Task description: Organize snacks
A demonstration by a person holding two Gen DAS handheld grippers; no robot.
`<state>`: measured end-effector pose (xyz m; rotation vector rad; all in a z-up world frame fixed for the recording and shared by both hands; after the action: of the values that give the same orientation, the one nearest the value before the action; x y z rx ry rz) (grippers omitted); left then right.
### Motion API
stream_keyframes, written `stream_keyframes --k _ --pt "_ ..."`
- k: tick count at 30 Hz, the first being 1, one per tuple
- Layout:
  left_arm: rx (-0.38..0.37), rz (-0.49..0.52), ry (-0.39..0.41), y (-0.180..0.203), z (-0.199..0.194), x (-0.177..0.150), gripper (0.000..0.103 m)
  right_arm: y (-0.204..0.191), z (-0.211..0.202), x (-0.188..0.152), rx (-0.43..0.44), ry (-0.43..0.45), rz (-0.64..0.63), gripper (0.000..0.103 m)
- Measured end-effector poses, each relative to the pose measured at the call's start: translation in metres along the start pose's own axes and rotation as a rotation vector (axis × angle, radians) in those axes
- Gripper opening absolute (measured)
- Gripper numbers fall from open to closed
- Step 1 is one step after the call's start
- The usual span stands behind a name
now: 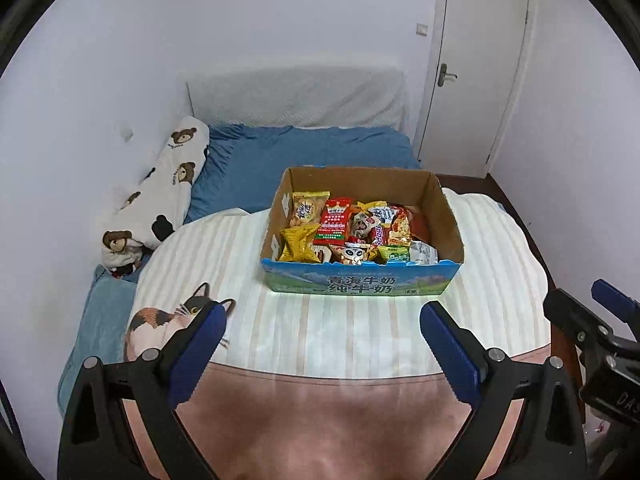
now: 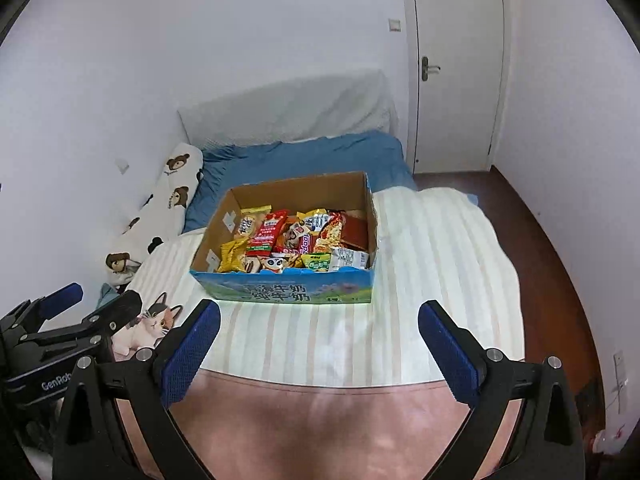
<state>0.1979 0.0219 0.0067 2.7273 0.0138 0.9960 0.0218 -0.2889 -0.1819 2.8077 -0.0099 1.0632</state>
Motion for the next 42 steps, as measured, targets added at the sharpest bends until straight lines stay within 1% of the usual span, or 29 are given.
stream_keyframes --k 6,11,15,16,17,20,25,34,38,42 --pt "-0.003 -0.001 0.029 0.005 -0.026 -0.007 0.100 0.002 -0.037 -0.006 0.010 0.042 -0.016 0.102" --pt "0.012 -0.015 0.047 0.001 -0.032 -0.008 0.100 0.002 -0.041 -0.006 0.009 0.047 -0.020 0.102" --pt "0.010 -0.020 0.037 -0.003 -0.025 -0.008 0.100 0.002 -0.038 -0.004 -0.013 0.056 -0.019 0.103" --pt "0.013 -0.018 0.035 -0.004 -0.023 -0.007 0.100 0.001 -0.037 -0.003 -0.030 0.064 -0.025 0.103" --pt "0.020 -0.019 0.034 -0.005 -0.019 -0.006 0.103 0.000 -0.032 -0.001 -0.037 0.064 -0.028 0.103" --pt "0.037 -0.015 0.041 -0.008 -0.012 -0.003 0.103 0.000 -0.022 0.003 -0.046 0.053 -0.013 0.103" --pt "0.044 -0.012 0.041 -0.013 0.005 0.006 0.103 -0.003 0.000 0.011 -0.068 0.040 -0.005 0.103" --pt "0.068 -0.005 0.021 -0.018 0.041 0.026 0.103 -0.008 0.049 0.029 -0.102 0.010 0.010 0.103" --pt "0.081 0.001 0.010 -0.020 0.056 0.034 0.103 -0.009 0.065 0.036 -0.108 -0.003 0.018 0.103" --pt "0.074 -0.003 -0.007 -0.021 0.069 0.040 0.103 -0.009 0.077 0.042 -0.122 -0.012 0.019 0.103"
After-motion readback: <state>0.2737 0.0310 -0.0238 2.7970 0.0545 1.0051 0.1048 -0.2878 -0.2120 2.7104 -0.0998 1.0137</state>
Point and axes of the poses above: each gripper's, at about its wrist camera, not at the fingertips, and z roughly the way its jaws point, y to its right, x to its top, the point moved 2 cm from there along z, roughly the way its jaws point, and after that the axes turned 15 degrees about -x, right-handed, at the moved point
